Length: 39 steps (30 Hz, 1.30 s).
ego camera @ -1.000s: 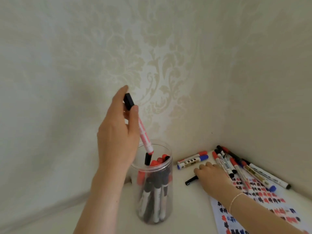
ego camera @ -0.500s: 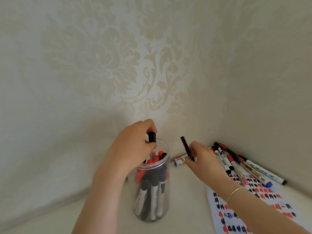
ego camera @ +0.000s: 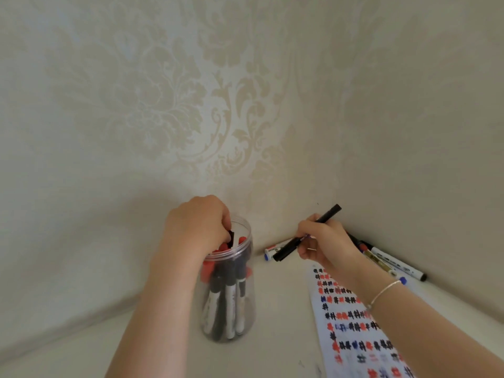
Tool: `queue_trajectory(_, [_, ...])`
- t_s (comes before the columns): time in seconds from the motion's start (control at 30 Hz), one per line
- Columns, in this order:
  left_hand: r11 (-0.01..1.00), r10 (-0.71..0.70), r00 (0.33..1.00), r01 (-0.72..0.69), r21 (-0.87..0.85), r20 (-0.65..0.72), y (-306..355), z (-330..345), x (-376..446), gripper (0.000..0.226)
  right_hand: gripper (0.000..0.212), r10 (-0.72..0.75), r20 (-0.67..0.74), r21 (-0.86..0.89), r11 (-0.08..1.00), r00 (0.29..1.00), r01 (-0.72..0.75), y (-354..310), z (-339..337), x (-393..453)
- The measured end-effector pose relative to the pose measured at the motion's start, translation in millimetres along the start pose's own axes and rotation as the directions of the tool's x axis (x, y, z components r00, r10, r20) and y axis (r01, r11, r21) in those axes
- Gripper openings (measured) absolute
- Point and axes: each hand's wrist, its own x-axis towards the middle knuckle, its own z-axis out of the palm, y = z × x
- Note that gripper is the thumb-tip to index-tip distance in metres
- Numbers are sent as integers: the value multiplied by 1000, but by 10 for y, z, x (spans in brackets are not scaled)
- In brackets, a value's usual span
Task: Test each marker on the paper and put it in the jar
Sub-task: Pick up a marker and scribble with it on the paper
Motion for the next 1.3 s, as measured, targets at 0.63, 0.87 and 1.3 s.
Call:
queue_trajectory(0.63, [682,598,790,-417,-601,131,1053,609,-469,18,27,-66,8,116,991,998,65,-87,-529,-555])
queue_trajectory(0.87, [466,690,699,-232,-854,187,1205,986,-691,35,30,62,79,43,997,995,-66,1,-924,-790])
queue_trajectory(1.3, [852,446,802,-242,-465,398,841,1380,-581,13,14,118,-117,-30,992,986,-122,311,-857,-1081])
